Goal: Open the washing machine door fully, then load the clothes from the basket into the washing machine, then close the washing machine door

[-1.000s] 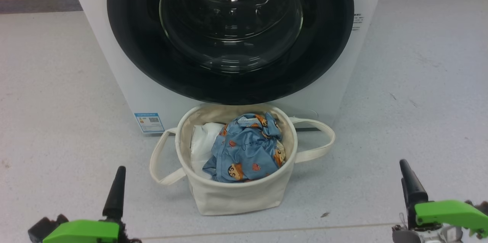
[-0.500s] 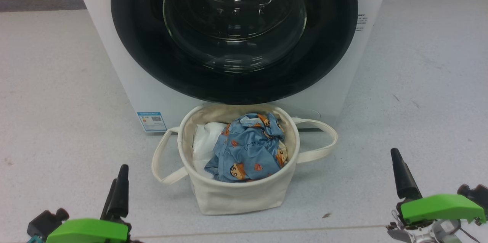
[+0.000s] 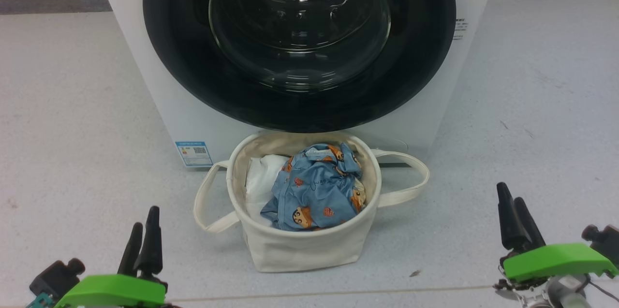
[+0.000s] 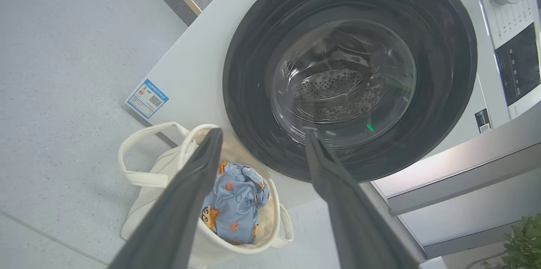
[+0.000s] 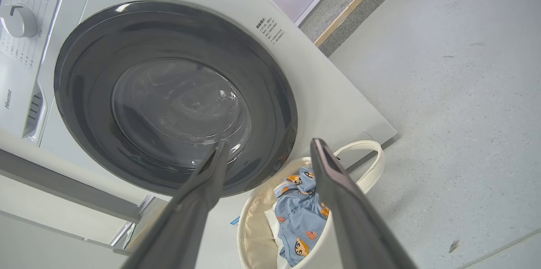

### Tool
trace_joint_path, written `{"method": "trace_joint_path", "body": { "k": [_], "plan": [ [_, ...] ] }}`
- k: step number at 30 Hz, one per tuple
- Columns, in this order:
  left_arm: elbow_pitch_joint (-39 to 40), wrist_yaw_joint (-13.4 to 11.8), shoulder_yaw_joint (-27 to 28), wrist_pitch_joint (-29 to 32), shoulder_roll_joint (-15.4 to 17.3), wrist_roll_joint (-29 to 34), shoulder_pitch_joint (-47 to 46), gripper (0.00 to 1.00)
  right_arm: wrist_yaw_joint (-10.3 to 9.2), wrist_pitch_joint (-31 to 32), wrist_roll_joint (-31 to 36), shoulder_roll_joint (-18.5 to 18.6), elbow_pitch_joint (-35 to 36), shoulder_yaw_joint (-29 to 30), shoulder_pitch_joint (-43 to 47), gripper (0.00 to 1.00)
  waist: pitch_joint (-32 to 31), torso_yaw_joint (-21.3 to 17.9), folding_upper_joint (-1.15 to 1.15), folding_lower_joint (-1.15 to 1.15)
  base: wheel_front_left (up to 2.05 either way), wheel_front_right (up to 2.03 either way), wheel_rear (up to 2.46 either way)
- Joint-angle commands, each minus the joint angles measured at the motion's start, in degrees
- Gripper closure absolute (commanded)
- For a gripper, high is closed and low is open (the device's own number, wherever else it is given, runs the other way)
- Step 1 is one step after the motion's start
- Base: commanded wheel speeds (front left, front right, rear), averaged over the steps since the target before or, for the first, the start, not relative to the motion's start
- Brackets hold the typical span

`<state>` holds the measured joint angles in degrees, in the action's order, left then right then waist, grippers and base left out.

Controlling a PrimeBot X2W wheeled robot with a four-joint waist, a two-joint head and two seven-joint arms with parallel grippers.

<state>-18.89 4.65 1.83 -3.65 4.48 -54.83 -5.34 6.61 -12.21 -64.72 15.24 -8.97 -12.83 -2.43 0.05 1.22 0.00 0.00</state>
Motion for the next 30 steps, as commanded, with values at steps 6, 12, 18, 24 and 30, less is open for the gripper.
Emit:
{"method": "trace_joint_path", "body": {
  "k": [6, 12, 18, 24, 30],
  "plan": [
    [0.2, 0.9, 1.2, -1.6, 0.7, 4.4, -3.6, 0.00, 0.48, -0.8, 5.8, 1.0, 2.3, 0.5, -3.4, 0.00, 0.0, 0.2, 0.00, 0.00, 0.00, 0.00, 0.00],
    [-0.7, 1.1, 1.1, -2.6, 0.9, 8.2, -4.2, 0.00, 0.52, -1.0, 9.9, 0.9, 2.5, 0.8, -3.6, 0.00, -0.1, 0.5, 0.00, 0.00, 0.00, 0.00, 0.00],
    [-1.7, 1.4, 0.6, -3.6, 1.3, 11.3, -4.6, 0.00, 0.56, -1.2, 14.2, 0.8, 2.2, 1.2, -3.8, 0.00, -0.2, 0.7, 0.00, 0.00, 0.00, 0.00, 0.00],
    [-1.5, 1.6, 0.3, -4.6, 2.0, 14.7, -5.0, 0.00, 0.60, -1.4, 18.0, 0.4, 1.9, 2.4, -4.1, 0.00, -0.3, 0.7, 0.00, 0.00, 0.00, 0.00, 0.00],
    [-1.5, 1.7, 0.4, -5.6, 2.7, 18.3, -5.2, 0.00, 0.65, -1.6, 22.4, 0.2, 1.7, 3.2, -4.4, 0.00, -0.3, 0.7, 0.00, 0.00, 0.00, 0.00, 0.00]
  ]
}}
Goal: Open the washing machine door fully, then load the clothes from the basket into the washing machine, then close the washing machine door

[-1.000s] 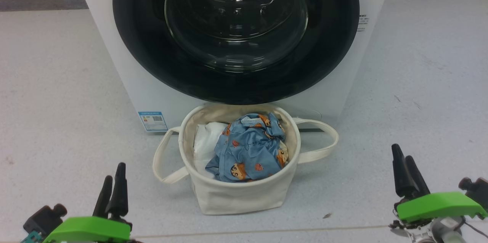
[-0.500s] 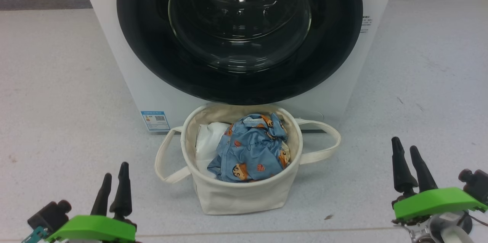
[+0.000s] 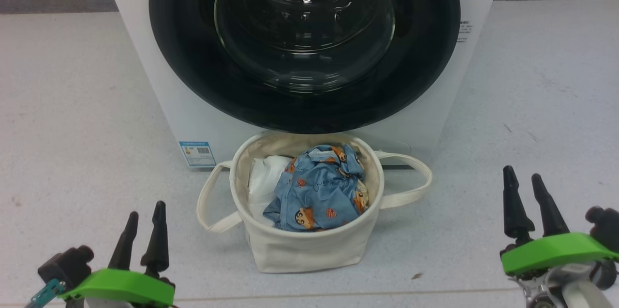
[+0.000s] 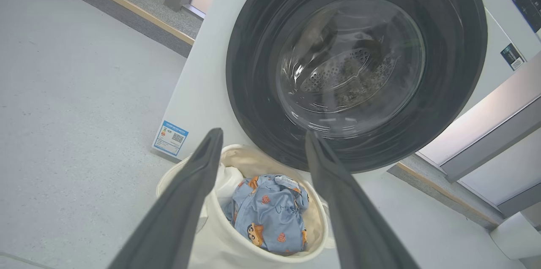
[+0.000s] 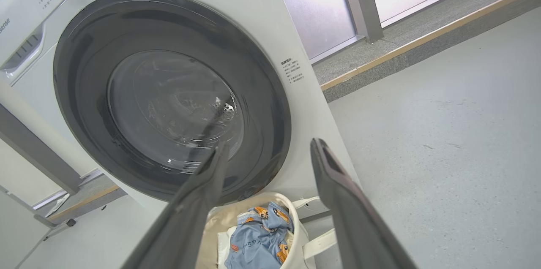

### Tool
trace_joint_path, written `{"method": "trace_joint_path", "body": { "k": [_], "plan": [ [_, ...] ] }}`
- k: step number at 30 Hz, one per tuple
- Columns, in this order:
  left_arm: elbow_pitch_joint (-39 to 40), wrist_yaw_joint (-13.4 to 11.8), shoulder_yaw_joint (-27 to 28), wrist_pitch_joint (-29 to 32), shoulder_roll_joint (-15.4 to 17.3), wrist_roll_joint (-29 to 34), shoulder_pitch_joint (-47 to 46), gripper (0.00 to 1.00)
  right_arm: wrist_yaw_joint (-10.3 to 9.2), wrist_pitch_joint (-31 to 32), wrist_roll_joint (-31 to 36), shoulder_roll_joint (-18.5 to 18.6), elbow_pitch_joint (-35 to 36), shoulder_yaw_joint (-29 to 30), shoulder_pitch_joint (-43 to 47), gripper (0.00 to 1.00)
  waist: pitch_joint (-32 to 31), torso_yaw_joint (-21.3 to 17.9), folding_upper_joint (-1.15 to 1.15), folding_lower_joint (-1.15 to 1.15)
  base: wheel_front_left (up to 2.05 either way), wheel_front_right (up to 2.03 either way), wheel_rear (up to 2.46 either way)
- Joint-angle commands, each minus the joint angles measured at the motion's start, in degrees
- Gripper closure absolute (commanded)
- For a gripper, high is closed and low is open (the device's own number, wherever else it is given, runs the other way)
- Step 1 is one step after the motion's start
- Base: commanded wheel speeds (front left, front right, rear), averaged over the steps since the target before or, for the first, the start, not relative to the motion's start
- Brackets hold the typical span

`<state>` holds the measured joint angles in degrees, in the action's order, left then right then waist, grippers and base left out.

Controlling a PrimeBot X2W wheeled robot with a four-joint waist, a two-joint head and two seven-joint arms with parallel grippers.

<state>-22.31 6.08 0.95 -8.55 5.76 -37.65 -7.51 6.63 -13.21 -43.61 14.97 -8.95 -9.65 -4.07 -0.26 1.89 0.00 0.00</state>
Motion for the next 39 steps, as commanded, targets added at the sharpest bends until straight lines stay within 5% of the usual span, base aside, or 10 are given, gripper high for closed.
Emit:
{"method": "trace_joint_path", "body": {
  "k": [1, 39],
  "plan": [
    [1.9, 0.3, 1.3, -0.9, 1.5, 1.8, -3.0, 0.00, 0.63, -0.6, 2.0, 0.4, 1.6, 0.1, -2.8, 0.00, 0.0, 0.0, 0.00, 0.00, 0.00, 0.00, 0.00],
    [-0.5, 1.4, 3.6, -6.4, 2.8, 25.5, -5.3, 0.00, 0.86, -1.8, 29.0, -1.4, -3.0, 7.9, -5.3, 0.00, -0.6, 0.4, 0.00, 0.00, 0.00, 0.00, 0.00]
  ]
}}
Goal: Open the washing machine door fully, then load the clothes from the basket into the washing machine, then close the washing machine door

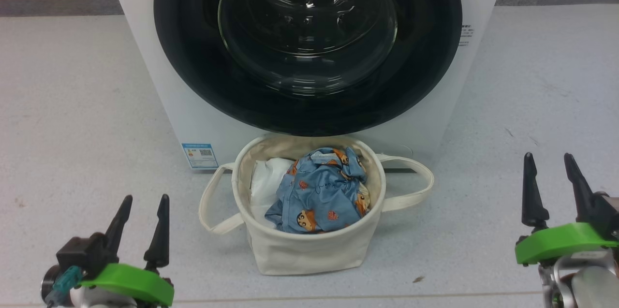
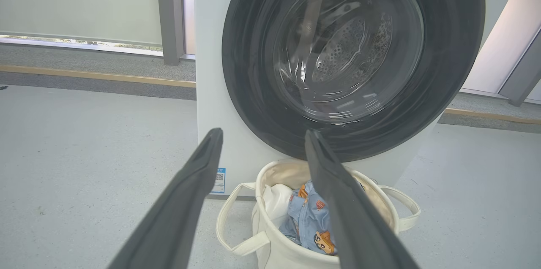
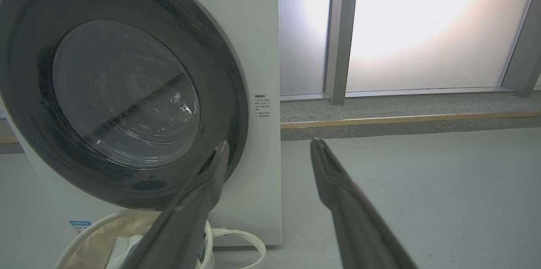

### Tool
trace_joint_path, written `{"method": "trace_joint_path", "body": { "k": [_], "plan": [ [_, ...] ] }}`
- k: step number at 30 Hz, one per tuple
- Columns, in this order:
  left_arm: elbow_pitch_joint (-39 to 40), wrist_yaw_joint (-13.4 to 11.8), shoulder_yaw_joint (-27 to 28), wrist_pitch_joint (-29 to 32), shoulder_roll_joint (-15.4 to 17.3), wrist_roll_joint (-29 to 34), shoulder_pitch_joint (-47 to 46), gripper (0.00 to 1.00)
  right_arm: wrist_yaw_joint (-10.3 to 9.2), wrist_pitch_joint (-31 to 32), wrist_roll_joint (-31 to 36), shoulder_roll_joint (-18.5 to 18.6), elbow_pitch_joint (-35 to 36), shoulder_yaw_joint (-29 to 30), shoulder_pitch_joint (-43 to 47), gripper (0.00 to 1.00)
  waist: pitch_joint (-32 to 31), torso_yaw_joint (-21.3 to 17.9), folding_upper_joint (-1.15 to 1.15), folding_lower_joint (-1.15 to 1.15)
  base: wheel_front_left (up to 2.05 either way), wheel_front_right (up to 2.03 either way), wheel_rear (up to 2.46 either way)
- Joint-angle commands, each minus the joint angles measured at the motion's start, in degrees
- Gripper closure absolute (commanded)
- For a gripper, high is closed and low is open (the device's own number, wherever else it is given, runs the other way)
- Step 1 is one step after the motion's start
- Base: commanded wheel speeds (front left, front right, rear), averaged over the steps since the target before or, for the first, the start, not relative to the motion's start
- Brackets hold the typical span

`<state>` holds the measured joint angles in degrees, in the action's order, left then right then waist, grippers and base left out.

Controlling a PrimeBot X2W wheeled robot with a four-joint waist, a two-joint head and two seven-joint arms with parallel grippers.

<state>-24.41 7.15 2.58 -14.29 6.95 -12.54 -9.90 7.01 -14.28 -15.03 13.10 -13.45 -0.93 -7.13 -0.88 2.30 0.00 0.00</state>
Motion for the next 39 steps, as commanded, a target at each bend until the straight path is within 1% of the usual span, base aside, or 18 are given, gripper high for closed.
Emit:
{"method": "trace_joint_path", "body": {
  "k": [1, 17, 32, 39],
  "plan": [
    [1.6, 0.3, 2.0, -0.7, 1.6, 0.4, -2.9, 0.00, 0.47, -0.7, 0.5, 0.5, 1.4, -0.8, -2.3, 0.00, 0.0, 0.0, 0.00, 0.00, 0.00, 0.00, 0.00],
    [1.4, 0.3, 2.5, -0.7, 1.1, 0.0, -2.8, 0.00, 0.47, -0.7, -2.3, 2.2, 0.4, -4.7, -1.6, 0.00, 0.0, 0.3, 0.00, 0.00, 0.00, 0.00, 0.00],
    [2.1, 0.3, 3.5, -0.7, 0.8, 0.8, -2.7, 0.00, 0.47, -0.7, -3.2, 2.4, 0.3, -4.7, -1.6, 0.00, 0.1, 0.3, 0.00, 0.00, 0.01, 0.00, -0.02],
    [2.0, 0.3, 3.4, -0.7, 0.8, 1.1, -2.8, 0.00, 0.47, -0.7, -3.5, 2.4, 0.4, -4.9, -1.7, 0.00, 0.2, 0.3, 0.00, 0.00, 0.75, 0.09, -0.84]
  ]
}}
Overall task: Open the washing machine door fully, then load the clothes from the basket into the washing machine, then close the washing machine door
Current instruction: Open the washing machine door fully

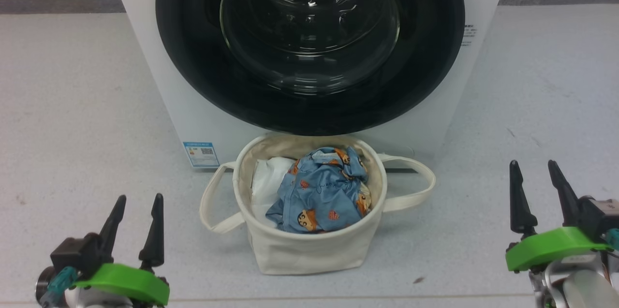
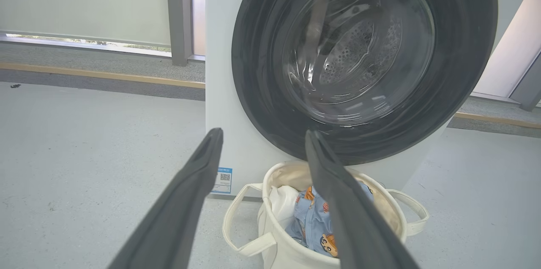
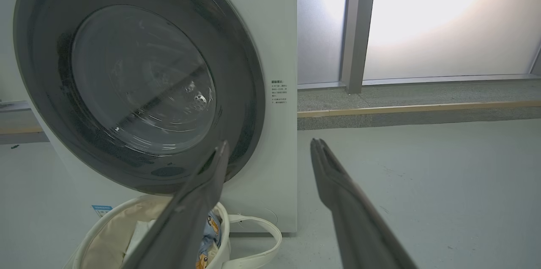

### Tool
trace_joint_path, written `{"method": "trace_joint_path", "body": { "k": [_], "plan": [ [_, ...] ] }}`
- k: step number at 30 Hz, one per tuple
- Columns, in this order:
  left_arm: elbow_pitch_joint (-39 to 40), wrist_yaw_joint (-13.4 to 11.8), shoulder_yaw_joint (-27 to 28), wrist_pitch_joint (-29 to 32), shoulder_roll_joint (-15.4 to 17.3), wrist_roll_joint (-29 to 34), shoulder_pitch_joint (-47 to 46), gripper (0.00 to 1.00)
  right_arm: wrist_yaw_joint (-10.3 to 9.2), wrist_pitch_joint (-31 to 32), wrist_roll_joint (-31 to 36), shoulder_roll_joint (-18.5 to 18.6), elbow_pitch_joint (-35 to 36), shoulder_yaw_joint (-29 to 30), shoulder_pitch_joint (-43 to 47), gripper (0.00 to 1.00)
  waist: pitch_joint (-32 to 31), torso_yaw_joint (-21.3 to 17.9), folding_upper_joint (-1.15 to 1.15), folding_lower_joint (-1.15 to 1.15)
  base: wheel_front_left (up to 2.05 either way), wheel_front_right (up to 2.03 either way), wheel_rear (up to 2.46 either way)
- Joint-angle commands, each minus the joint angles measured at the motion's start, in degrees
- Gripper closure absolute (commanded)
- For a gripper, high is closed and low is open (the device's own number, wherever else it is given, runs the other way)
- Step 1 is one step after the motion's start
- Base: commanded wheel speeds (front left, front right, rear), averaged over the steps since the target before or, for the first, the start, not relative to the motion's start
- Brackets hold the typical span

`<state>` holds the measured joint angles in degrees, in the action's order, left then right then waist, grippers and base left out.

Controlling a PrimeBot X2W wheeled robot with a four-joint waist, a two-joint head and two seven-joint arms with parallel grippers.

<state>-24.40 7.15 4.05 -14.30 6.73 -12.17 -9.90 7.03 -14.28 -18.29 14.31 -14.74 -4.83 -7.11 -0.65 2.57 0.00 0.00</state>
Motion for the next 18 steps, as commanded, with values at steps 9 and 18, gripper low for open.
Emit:
{"method": "trace_joint_path", "body": {
  "k": [9, 18],
  "plan": [
    [1.3, 0.3, 0.9, -0.7, 1.2, 1.0, -2.9, 0.00, 0.46, -0.7, -0.7, 1.4, 1.8, -1.4, -1.7, 0.00, 0.0, 0.0, 0.00, 0.00, 1.48, 0.56, -2.04],
    [0.2, 0.3, -0.8, -0.7, 1.6, 1.1, -2.9, 0.00, 0.46, -0.7, -1.4, 1.7, 1.9, -2.1, -1.4, 0.00, 0.0, -0.1, 0.00, 0.00, 1.25, 1.20, -2.45]
  ]
}}
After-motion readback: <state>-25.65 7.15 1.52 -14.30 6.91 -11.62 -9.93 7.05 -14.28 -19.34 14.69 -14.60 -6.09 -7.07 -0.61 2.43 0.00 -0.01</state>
